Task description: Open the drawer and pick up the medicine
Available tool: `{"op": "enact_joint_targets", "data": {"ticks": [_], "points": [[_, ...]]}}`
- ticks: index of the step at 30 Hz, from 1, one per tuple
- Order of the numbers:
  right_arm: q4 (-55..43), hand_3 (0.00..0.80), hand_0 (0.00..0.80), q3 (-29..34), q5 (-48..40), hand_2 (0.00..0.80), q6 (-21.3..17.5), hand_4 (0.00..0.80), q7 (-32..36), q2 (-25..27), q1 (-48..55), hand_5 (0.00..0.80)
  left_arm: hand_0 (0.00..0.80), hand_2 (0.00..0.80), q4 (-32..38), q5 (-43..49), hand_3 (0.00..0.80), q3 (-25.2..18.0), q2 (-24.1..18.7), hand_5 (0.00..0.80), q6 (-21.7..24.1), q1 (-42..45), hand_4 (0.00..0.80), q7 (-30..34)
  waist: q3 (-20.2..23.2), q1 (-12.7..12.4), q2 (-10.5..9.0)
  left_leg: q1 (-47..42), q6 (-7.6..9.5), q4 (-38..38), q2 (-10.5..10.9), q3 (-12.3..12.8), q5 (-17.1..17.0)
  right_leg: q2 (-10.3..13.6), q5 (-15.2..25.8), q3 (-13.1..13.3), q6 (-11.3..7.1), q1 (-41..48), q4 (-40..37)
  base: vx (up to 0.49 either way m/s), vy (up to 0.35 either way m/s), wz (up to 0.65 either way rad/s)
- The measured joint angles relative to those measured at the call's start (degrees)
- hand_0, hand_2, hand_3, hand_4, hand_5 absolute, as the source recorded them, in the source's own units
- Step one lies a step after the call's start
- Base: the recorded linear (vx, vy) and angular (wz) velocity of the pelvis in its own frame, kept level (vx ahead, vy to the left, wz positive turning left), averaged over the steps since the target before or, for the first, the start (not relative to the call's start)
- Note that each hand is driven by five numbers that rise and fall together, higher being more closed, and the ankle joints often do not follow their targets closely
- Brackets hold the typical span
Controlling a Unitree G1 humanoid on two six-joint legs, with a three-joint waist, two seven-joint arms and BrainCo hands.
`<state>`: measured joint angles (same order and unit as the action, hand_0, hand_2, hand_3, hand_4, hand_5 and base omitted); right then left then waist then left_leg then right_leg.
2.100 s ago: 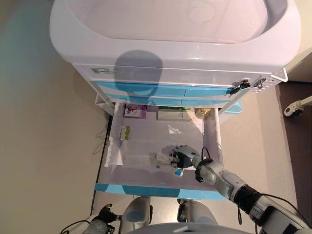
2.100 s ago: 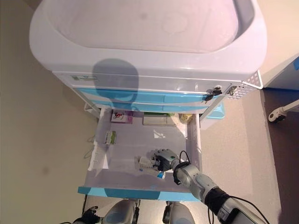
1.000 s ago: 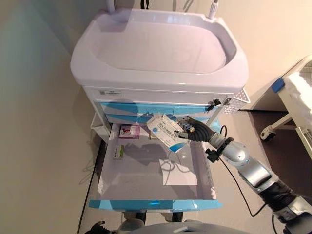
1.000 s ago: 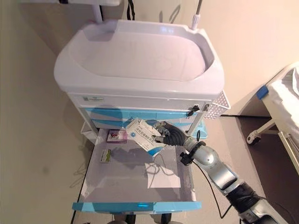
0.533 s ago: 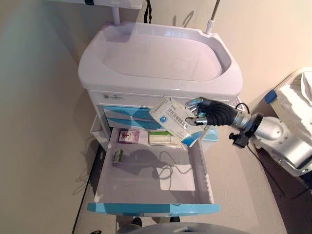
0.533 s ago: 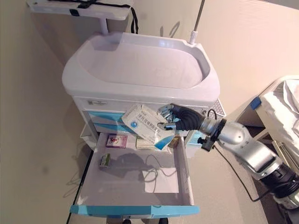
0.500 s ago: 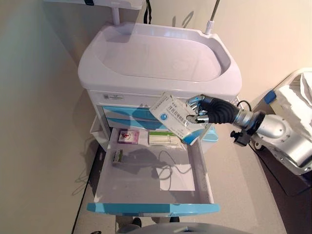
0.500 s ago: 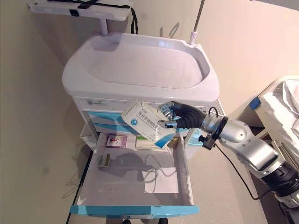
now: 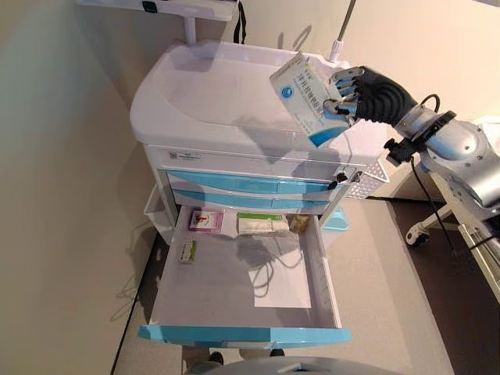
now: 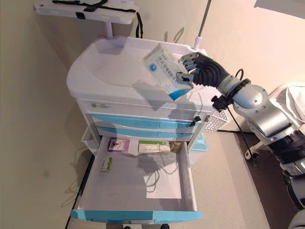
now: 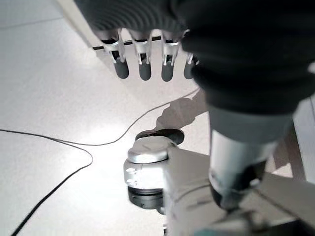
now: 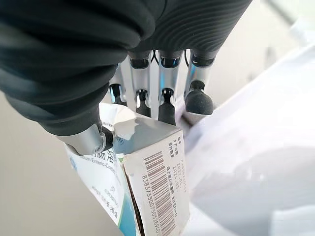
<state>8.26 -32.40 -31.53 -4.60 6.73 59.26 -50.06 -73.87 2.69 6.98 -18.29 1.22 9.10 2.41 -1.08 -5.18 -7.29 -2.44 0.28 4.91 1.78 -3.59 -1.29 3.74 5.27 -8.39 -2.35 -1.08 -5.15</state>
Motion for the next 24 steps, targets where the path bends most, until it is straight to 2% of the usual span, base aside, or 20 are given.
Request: {"op": "enact_joint_targets", "data": {"ticks": [6,8,9,10,14,17,18,19,21,22,24], "points": [[23.6,0.8,0.8,-4.0,5.1,0.8,1.6,0.8,-4.5,-8.2,-8.2,0.8,0.0,0.0,-1.4,-1.8,0.0,2.0,-0.1,0.0,-0.5,-0.2,0.0,-0.2,-0.2,-1.9,-0.26,0.2,-0.01,-0.1,0.1,-0.7,0.0,0.0,-0.1,-0.3,-0.06,-0.2,0.0,-0.002,0.007,0.05],[26.6,0.8,0.8,-4.0,6.6,0.8,2.2,0.8,-5.5,-9.6,-9.4,0.8,0.0,0.0,-1.5,-2.4,0.0,2.0,-0.1,0.0,-0.5,0.0,0.0,-0.3,-0.4,-2.4,-0.23,0.6,0.07,-0.2,0.1,-1.3,-0.1,0.1,-0.1,-0.9,-0.08,-0.2,0.0,0.001,0.01,0.12],[32.0,0.8,0.8,-4.0,8.5,0.8,2.6,0.8,-6.5,-12.5,-11.8,0.8,0.0,0.0,-1.6,-2.5,0.0,2.3,-0.1,0.0,-0.7,-0.2,0.0,-0.3,-0.5,-1.9,-0.21,1.1,-0.06,-0.4,0.2,-1.4,0.0,0.1,-0.1,-1.2,-0.07,-0.7,0.0,0.0,0.008,0.12],[33.7,0.8,0.8,-4.0,9.3,0.8,2.7,0.8,-6.9,-13.3,-12.6,0.8,0.0,0.0,-1.5,-2.5,0.0,2.6,-0.2,0.0,-0.6,-0.2,0.0,-0.3,-0.9,-2.7,-0.18,1.5,0.08,-0.5,0.2,-1.5,-0.1,0.1,-0.1,-1.4,-0.07,-0.8,0.0,0.008,0.01,0.12],[50.3,0.8,0.8,-4.0,15.9,0.8,4.3,0.8,-8.9,-20.4,-19.7,0.8,0.0,0.0,-1.5,-5.6,0.0,2.9,-0.2,0.0,-0.5,-1.4,0.0,-0.8,-2.2,-3.7,-0.07,3.0,-0.07,-1.6,0.4,-3.1,0.0,0.3,-0.3,-2.2,-0.09,-1.3,0.0,0.011,0.0,0.18],[56.2,0.8,0.8,-4.0,19.3,0.8,5.0,0.8,-10.0,-22.2,-22.3,0.8,0.0,0.0,-1.5,-6.3,0.0,3.1,-0.2,0.0,-0.4,-2.2,0.0,-1.3,-3.2,-4.9,-0.2,4.1,-0.12,-2.0,0.5,-4.7,0.0,0.3,-0.6,-3.1,0.17,-1.3,0.0,0.027,-0.003,0.3],[57.5,0.8,0.8,-4.0,20.4,0.8,5.0,0.8,-10.4,-22.9,-23.1,0.8,0.0,0.0,-1.6,-6.3,0.0,3.1,-0.2,0.0,-0.4,-2.2,0.0,-1.4,-3.5,-6.0,-0.11,4.5,-0.12,-2.0,0.6,-5.2,0.0,0.4,-0.7,-3.4,0.19,-1.2,0.0,0.028,-0.005,0.27],[58.8,0.8,0.8,-4.1,21.0,0.8,5.2,0.8,-10.6,-23.4,-24.1,0.8,0.0,0.0,-1.6,-6.3,0.0,3.1,-0.2,0.0,-0.4,-2.4,0.0,-1.5,-3.7,-5.2,-0.29,4.4,-0.2,-2.3,0.6,-5.5,0.0,0.3,-0.8,-3.6,0.21,-1.2,0.0,0.026,-0.008,0.3],[61.1,0.8,0.8,-4.2,23.4,0.8,4.9,0.8,-11.0,-24.2,-25.4,0.8,0.0,0.0,-1.5,-6.9,0.0,3.2,-0.2,0.0,-0.4,-2.5,0.0,-1.6,-3.9,-6.5,-0.23,5.2,-0.24,-2.6,0.7,-6.5,0.0,0.4,-1.0,-3.9,0.14,-1.2,0.0,0.041,-0.018,0.3],[65.3,0.8,0.8,-4.5,25.3,0.8,5.2,0.8,-11.3,-25.1,-27.1,0.8,0.0,0.0,-1.5,-7.0,0.0,3.8,-0.2,0.0,-0.5,-3.1,0.0,-1.6,-4.0,-6.8,-0.42,5.3,-0.29,-2.6,0.7,-6.8,0.1,0.4,-1.2,-4.3,0.16,-1.2,0.0,0.036,-0.024,0.22],[66.3,0.8,0.8,-5.6,29.1,0.8,5.9,0.8,-11.4,-25.0,-28.4,0.8,0.0,0.0,-1.5,-7.4,0.0,4.4,-0.4,0.0,-0.4,-3.7,0.0,-1.6,-4.2,-6.8,-0.79,6.2,-0.36,-3.1,0.9,-8.2,0.0,0.5,-1.5,-5.5,0.12,-1.1,0.0,0.036,-0.026,0.33]]}}
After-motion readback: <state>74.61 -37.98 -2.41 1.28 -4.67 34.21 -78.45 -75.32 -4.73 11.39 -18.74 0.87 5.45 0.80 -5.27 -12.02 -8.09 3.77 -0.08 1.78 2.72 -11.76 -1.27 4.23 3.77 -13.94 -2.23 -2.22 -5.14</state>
